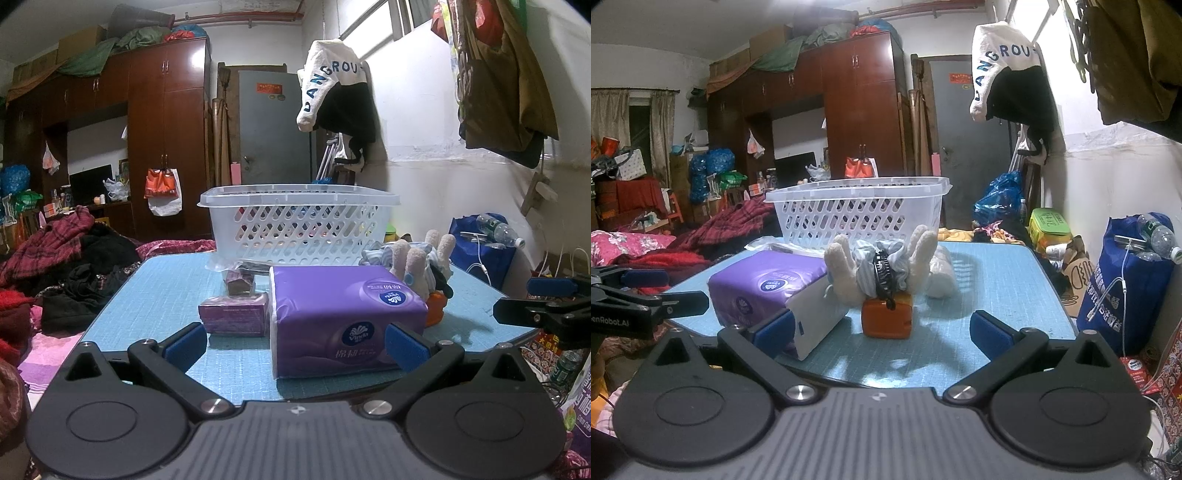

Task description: Organize objects

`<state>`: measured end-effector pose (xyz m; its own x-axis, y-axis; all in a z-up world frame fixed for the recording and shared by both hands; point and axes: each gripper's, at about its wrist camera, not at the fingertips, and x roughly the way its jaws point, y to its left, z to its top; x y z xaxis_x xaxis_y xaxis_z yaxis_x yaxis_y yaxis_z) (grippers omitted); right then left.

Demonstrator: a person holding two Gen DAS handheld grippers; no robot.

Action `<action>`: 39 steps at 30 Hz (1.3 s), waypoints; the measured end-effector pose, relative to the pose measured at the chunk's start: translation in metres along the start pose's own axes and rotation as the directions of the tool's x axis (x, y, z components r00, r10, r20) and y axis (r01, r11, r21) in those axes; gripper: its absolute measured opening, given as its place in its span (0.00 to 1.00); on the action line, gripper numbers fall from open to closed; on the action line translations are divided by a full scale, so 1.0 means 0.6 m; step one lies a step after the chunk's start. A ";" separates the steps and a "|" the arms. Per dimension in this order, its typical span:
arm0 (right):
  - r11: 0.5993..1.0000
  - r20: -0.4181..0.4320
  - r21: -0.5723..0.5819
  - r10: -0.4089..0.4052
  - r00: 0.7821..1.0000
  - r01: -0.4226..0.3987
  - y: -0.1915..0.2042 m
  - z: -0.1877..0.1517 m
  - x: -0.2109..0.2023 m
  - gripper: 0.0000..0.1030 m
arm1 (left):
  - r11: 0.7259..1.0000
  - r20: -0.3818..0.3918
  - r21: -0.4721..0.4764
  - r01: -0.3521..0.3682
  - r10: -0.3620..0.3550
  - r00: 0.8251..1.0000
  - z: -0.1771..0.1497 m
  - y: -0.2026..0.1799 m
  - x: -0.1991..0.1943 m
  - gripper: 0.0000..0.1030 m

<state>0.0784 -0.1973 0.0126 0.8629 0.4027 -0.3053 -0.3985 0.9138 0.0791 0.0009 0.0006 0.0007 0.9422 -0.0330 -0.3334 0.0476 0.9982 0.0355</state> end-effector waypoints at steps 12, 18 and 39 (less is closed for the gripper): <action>1.000 0.003 0.000 0.015 1.000 -0.015 0.001 -0.001 -0.001 1.00 | 1.000 -0.001 -0.004 0.009 -0.009 1.000 0.000 0.000 0.000 1.00; 1.000 0.003 0.001 0.016 1.000 -0.016 0.001 0.000 0.000 1.00 | 1.000 -0.001 -0.004 0.010 -0.010 1.000 0.000 0.000 0.001 1.00; 1.000 0.002 -0.001 0.026 1.000 -0.026 0.002 -0.002 0.000 1.00 | 1.000 -0.003 -0.008 0.026 -0.026 1.000 -0.002 -0.002 0.003 1.00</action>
<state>0.0777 -0.1962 0.0113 0.8529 0.4262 -0.3014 -0.4209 0.9030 0.0860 0.0019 -0.0009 -0.0011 0.9395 -0.0592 -0.3374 0.0697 0.9974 0.0190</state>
